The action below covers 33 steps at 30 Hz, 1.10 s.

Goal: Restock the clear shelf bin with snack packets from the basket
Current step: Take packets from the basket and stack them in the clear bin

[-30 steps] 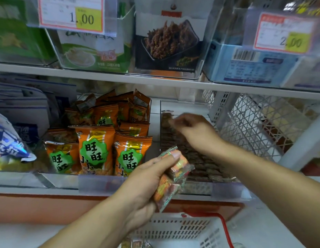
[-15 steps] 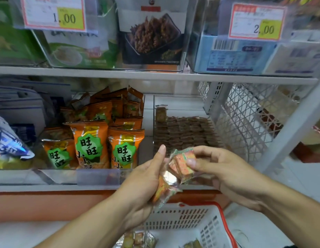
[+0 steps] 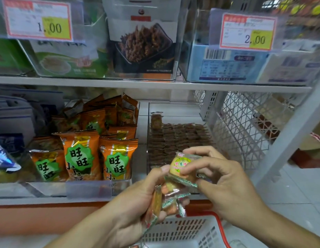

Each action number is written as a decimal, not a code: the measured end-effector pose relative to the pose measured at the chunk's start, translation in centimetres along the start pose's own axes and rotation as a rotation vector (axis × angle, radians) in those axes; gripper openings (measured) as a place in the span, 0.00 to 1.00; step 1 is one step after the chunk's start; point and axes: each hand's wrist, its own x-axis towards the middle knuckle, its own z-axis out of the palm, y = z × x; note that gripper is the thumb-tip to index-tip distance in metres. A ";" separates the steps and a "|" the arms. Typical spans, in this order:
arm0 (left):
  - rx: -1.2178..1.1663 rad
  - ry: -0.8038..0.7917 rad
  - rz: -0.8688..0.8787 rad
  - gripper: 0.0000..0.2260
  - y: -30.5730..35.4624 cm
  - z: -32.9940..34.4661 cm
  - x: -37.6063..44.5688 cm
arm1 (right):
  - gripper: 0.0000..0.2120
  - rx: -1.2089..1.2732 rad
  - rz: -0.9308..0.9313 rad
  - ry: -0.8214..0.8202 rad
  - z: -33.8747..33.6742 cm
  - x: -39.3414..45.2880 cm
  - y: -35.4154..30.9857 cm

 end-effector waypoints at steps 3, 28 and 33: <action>0.132 0.008 0.083 0.26 -0.8 -0.4 0.0 | 0.24 0.119 0.080 -0.020 -0.2 0.2 0.2; -0.024 0.168 0.046 0.18 -0.3 -0.5 -0.6 | 0.21 0.674 0.526 -0.125 -1.0 1.5 0.4; 0.021 0.215 0.078 0.25 0.0 -0.3 -0.7 | 0.20 0.523 0.668 -0.263 -1.5 2.8 0.7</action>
